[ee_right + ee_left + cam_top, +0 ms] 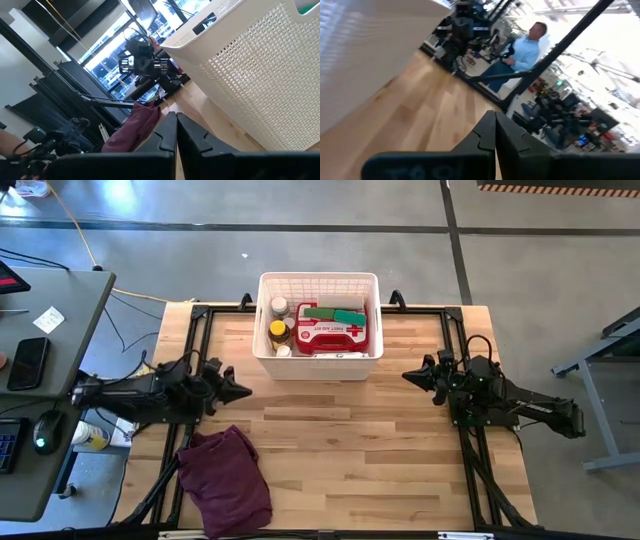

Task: Pick & place medical supplies in basket/bin
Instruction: Return To Home Position

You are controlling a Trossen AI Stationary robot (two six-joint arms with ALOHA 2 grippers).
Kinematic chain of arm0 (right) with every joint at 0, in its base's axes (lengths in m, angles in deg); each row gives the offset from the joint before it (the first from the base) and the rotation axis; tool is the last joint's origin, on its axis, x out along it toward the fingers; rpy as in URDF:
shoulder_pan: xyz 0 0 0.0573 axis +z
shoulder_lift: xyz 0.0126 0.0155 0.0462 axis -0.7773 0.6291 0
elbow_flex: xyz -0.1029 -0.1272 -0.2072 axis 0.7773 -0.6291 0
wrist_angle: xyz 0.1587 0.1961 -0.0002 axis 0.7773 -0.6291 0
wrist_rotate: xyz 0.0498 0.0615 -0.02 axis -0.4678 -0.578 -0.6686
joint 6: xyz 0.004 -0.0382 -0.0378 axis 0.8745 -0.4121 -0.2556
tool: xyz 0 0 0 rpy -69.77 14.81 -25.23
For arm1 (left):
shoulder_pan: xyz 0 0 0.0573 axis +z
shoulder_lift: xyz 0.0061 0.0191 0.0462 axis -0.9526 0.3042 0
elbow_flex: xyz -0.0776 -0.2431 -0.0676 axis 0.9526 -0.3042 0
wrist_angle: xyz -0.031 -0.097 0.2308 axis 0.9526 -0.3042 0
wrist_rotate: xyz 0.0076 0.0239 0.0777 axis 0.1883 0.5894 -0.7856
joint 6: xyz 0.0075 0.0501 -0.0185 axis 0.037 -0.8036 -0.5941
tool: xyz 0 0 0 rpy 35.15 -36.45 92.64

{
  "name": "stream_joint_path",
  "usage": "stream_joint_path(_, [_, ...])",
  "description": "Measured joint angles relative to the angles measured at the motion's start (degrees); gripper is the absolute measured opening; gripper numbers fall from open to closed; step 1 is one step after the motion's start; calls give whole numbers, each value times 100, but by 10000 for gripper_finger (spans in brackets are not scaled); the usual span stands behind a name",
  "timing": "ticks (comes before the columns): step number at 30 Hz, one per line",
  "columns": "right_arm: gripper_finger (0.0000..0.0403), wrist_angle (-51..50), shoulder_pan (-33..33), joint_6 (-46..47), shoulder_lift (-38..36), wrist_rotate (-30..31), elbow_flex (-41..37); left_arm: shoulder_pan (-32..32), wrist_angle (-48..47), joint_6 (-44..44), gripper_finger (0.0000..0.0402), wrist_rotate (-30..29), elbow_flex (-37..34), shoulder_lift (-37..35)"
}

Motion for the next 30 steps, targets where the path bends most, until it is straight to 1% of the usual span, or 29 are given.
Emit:
stream_joint_path(4, [0,0,0,0,0,0,0,620,-239,-201,21,431,3,2])
stream_joint_path(8, [0,-2,0,0,0,-2,0,1202,-232,-264,21,640,9,119])
stream_joint_path(10, [0,-2,0,0,0,0,0,1434,-236,-289,32,634,11,197])
stream_joint_path(13, [0,-2,0,0,0,-1,0,1658,-269,-293,64,445,11,277])
stream_joint_path(17, [0,-2,0,0,0,-2,0,1773,-317,-293,99,82,11,290])
stream_joint_path(20, [0,-3,0,0,0,-1,0,1786,-335,-349,112,42,11,291])
stream_joint_path(22, [0,-3,0,0,0,-1,0,1786,-335,-802,114,48,11,291])
stream_joint_path(25, [0,-8,2,-138,0,50,0,1786,-339,-2027,111,46,11,291])
stream_joint_path(27, [0,-30,0,-678,0,111,0,1786,-339,-2469,108,40,11,291])
stream_joint_path(30, [0,-35,2,-1495,2,107,0,1784,-361,-2867,104,-107,11,291])
